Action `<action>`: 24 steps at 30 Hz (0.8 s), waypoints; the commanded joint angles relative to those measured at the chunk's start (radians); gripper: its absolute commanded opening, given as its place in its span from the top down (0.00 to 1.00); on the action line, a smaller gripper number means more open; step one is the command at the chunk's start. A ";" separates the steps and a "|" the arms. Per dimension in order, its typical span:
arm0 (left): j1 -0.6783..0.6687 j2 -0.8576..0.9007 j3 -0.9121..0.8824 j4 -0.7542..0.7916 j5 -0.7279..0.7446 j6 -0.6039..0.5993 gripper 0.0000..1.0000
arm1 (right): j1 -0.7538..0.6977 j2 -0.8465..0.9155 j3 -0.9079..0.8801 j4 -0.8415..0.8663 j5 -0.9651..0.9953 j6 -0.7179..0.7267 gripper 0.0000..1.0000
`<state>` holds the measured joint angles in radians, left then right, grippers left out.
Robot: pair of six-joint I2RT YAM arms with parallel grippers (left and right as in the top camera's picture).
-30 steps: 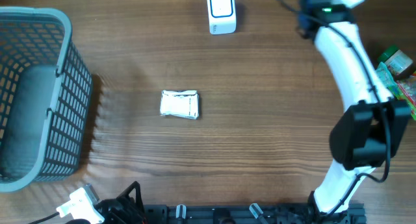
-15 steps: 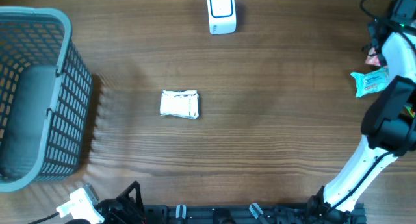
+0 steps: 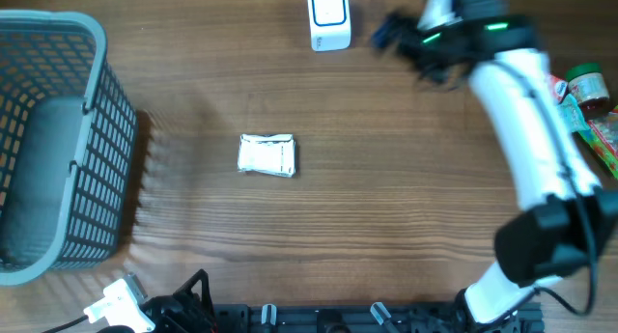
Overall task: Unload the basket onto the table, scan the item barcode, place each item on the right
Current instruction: 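Place Kleenex box at right side of table near jar, then reach right gripper to white packet and grasp it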
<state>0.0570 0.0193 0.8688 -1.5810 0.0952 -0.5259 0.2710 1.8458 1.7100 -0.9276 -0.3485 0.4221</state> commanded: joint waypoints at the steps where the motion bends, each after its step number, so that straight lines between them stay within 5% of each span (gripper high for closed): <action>1: -0.005 -0.003 -0.004 -0.010 0.008 -0.006 0.00 | 0.218 0.048 -0.097 0.009 0.035 -0.434 0.00; 4: -0.005 -0.003 -0.004 -0.010 0.008 -0.006 0.00 | 0.355 0.082 -0.141 0.022 0.219 -0.474 0.00; 11: -0.005 -0.003 -0.004 -0.010 0.008 -0.006 0.00 | 0.428 0.084 -0.151 0.115 0.132 -0.530 0.00; 19: -0.005 -0.003 -0.004 -0.010 0.008 -0.006 0.00 | 0.476 0.160 -0.153 0.211 0.045 -0.845 0.00; 24: -0.005 -0.003 -0.004 -0.010 0.008 -0.006 0.00 | 0.523 0.165 -0.153 0.240 0.040 -0.867 0.00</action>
<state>0.0570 0.0193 0.8688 -1.5806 0.0948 -0.5259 0.7700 1.9991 1.5578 -0.6956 -0.2886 -0.3992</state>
